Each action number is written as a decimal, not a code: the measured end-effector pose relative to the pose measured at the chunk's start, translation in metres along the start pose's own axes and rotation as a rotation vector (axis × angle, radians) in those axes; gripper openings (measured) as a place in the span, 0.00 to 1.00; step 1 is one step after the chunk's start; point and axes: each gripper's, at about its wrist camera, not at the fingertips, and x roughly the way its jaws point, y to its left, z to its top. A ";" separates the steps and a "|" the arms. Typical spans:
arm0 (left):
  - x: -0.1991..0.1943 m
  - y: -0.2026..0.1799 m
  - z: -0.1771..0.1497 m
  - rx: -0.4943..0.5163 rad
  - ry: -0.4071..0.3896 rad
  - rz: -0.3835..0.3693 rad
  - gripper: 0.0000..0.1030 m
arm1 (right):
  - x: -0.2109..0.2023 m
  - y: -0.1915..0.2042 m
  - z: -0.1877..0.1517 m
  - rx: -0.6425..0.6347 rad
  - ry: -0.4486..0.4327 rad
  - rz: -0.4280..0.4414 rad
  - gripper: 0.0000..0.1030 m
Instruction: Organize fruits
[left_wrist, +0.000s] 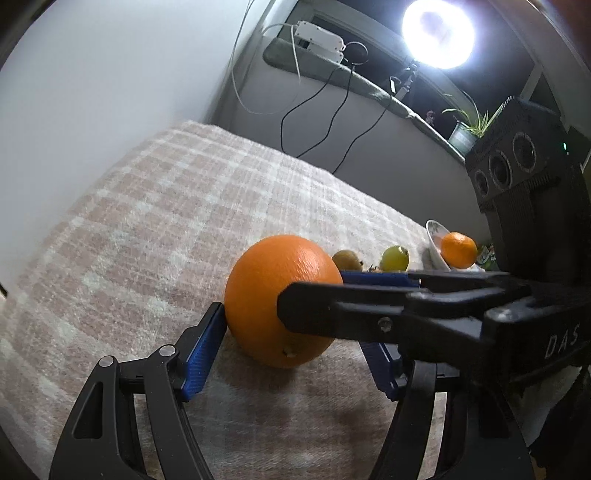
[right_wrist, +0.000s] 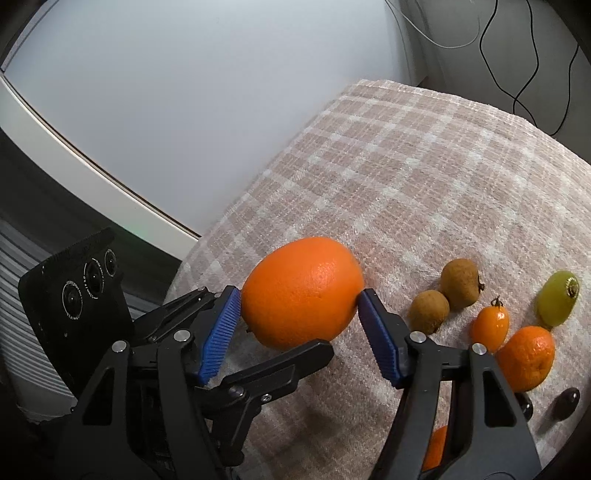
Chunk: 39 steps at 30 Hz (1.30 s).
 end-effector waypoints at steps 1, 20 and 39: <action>-0.002 -0.001 0.002 0.001 -0.008 -0.001 0.67 | -0.003 -0.001 -0.001 0.006 -0.006 0.007 0.67; -0.001 -0.083 0.015 0.210 -0.066 0.001 0.42 | -0.066 -0.029 -0.012 0.082 -0.128 0.055 0.43; 0.006 -0.048 0.035 0.174 -0.016 -0.006 0.54 | -0.186 -0.091 -0.003 0.132 -0.359 -0.072 0.58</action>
